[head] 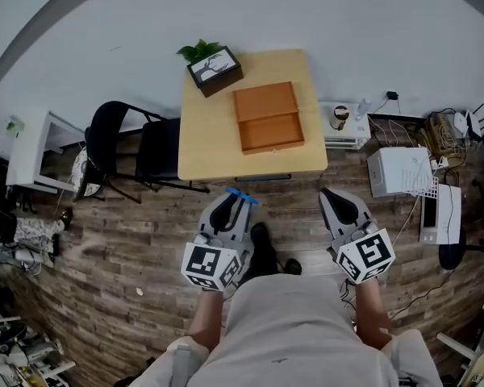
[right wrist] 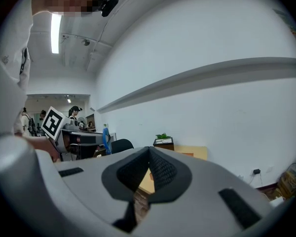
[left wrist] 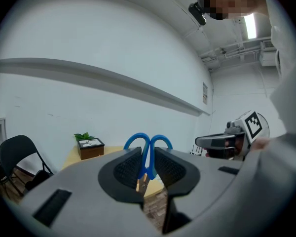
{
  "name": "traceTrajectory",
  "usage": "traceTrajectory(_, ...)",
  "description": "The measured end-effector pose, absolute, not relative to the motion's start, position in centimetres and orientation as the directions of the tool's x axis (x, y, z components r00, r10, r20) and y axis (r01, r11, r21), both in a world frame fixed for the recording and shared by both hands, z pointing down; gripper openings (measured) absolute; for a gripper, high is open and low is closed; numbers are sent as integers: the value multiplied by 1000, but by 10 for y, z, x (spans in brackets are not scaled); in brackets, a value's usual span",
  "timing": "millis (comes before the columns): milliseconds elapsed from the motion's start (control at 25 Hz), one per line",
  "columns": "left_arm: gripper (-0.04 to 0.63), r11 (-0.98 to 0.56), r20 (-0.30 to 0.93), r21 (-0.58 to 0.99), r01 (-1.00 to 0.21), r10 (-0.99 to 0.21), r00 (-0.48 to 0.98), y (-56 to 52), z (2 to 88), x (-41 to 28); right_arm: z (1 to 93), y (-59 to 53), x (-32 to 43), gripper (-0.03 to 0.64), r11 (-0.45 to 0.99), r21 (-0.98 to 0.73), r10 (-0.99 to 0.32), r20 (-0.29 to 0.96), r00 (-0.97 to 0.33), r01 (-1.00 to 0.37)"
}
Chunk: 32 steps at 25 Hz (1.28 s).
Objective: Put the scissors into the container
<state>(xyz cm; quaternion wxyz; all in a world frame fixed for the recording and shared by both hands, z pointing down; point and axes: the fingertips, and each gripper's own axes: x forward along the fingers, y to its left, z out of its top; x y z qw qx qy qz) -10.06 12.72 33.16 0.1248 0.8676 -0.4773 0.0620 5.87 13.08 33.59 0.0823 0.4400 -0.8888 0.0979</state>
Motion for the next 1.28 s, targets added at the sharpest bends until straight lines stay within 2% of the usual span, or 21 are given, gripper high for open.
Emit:
traceTrajectory(800,79,-598,250,174,-782,-742,622,-5,345,-134,340,10,16,-2,515,-106,-807,273,-523,-850)
traceTrajectory(1280,78,-643,285,199,-739,-684,672,-39,367,-153,350,-25,-9,-2,466,-102,-826,306,-474,-879)
